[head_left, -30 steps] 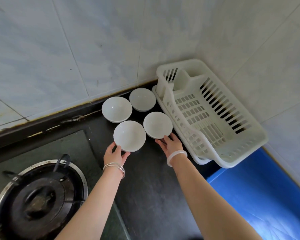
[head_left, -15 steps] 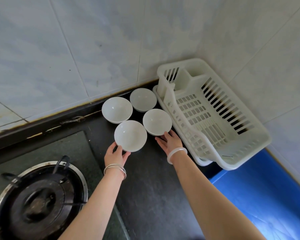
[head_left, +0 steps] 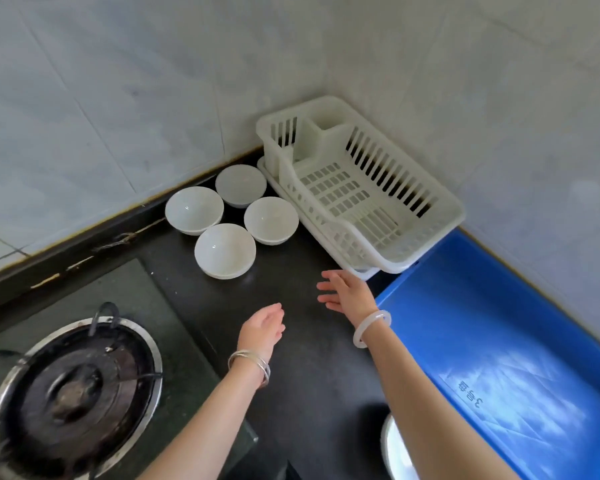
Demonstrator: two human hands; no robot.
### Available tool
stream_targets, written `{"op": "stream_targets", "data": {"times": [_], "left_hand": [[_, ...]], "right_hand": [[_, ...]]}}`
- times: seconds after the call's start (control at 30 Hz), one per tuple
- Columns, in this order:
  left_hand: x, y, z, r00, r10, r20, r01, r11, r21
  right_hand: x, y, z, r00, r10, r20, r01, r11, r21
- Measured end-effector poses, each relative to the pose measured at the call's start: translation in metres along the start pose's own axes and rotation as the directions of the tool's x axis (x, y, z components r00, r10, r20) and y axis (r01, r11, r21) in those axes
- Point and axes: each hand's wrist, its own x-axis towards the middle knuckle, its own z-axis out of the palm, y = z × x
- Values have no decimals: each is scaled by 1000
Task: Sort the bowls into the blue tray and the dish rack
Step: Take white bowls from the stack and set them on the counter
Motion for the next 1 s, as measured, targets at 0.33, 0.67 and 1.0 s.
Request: {"op": "stream_targets", "data": {"times": [0.33, 0.67, 1.0], "left_hand": [[-79, -65, 89, 906, 26, 422, -305, 730, 611], [-105, -98, 107, 889, -5, 458, -379, 552, 743], [-107, -100, 99, 901, -76, 426, -293, 619, 729]], "right_hand": [[-130, 102, -118, 917, -81, -391, -107, 895, -434], [-183, 158, -136, 872, -69, -484, -312, 684, -660], [-180, 153, -131, 848, -67, -525, -372, 631, -681]]}}
